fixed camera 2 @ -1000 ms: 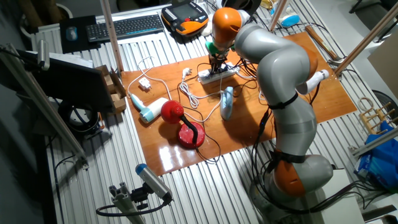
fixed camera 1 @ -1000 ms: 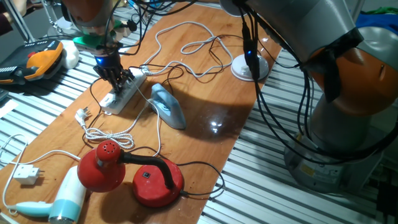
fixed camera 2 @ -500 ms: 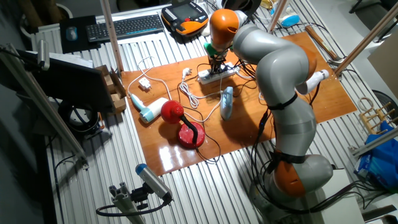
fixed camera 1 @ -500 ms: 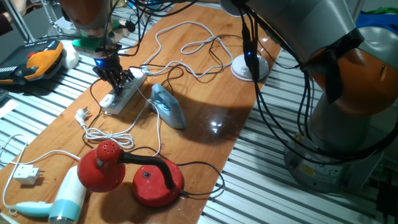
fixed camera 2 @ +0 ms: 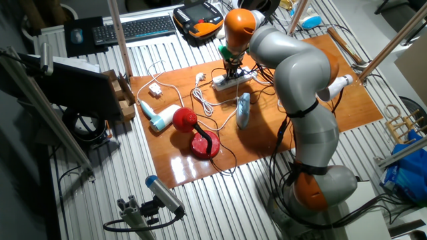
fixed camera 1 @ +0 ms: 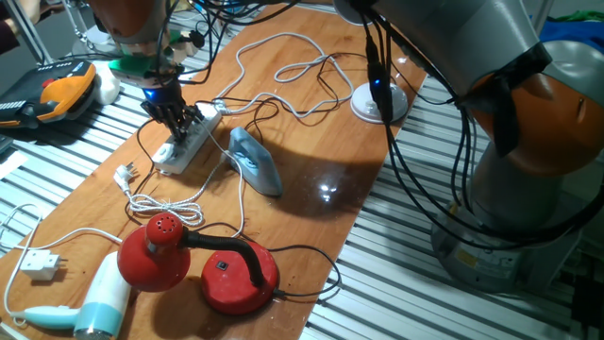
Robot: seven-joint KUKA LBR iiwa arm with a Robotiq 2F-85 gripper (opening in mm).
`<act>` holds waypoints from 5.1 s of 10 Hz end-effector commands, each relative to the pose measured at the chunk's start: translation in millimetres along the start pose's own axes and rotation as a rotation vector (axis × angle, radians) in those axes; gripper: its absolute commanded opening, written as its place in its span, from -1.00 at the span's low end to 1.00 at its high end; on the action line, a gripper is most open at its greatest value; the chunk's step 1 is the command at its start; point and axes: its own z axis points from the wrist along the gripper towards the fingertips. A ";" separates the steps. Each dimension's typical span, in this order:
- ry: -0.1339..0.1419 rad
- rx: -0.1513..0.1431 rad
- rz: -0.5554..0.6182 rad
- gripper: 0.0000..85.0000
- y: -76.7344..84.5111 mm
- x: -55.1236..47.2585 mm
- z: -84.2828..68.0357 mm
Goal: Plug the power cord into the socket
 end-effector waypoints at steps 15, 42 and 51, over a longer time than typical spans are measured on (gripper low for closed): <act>0.003 -0.012 -0.010 -1.00 -1.7 2.2 16.0; -0.055 0.007 -0.018 -1.00 -3.4 2.2 6.1; -0.064 -0.006 -0.018 -1.00 -5.1 3.0 12.5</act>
